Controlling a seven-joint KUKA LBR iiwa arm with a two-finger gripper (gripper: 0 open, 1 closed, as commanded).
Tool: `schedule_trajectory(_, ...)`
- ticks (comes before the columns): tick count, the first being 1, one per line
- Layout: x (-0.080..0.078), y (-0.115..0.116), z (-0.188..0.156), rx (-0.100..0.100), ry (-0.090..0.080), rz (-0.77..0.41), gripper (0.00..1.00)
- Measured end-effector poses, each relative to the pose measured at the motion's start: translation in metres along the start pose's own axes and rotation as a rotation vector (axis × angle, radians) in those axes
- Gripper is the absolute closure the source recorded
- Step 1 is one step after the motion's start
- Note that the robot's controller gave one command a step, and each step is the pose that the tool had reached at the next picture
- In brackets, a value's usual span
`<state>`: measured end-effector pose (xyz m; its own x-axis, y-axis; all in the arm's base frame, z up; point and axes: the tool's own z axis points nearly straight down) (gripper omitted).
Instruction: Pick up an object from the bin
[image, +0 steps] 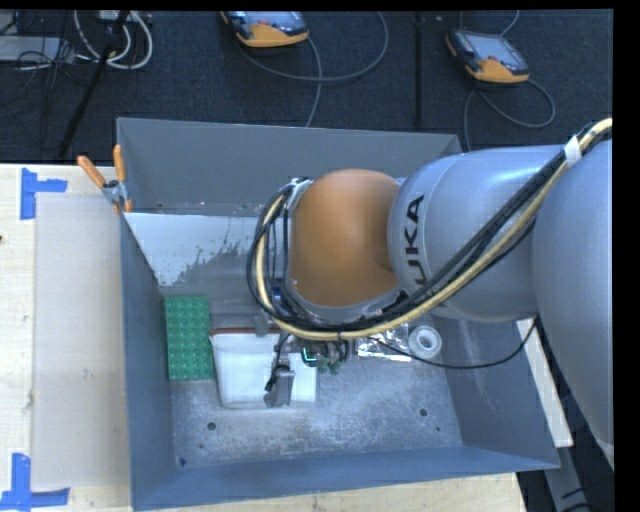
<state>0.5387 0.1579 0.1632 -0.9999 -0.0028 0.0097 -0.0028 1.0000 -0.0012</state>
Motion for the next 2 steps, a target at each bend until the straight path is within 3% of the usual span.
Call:
schedule_trajectory(1,0.001,0.0309,0.0891,0.0,-0.029,-0.286,0.0)
schedule_trajectory(2,0.0005,0.0324,0.0862,-0.004,-0.03,-0.282,1.0)
